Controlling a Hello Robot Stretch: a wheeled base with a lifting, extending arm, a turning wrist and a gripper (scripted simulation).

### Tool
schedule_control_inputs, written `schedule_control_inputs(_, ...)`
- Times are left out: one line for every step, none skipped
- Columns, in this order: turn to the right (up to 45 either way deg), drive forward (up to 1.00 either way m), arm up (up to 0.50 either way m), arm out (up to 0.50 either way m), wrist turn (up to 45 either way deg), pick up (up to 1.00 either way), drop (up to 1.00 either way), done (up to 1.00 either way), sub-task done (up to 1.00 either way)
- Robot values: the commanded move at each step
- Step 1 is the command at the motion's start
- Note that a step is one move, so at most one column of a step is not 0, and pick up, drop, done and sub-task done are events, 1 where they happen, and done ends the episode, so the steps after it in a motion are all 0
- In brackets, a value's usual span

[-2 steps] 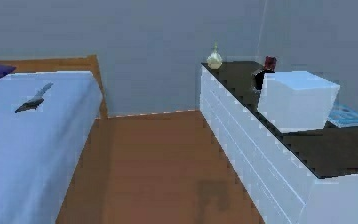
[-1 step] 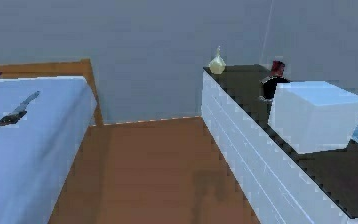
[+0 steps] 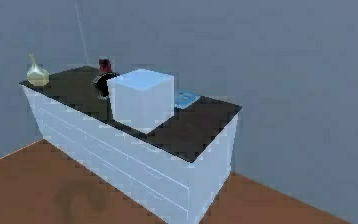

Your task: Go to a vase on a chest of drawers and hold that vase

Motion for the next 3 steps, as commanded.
schedule_control_inputs(33.0, 0.00, 0.00, 0.00, 0.0, 0.00, 0.00, 0.00, 0.00)
schedule_control_inputs(0.0, 0.05, 0.00, 0.00, 0.0, 0.00, 0.00, 0.00, 0.00)
schedule_control_inputs(-45.0, 0.00, 0.00, 0.00, 0.0, 0.00, 0.00, 0.00, 0.00)
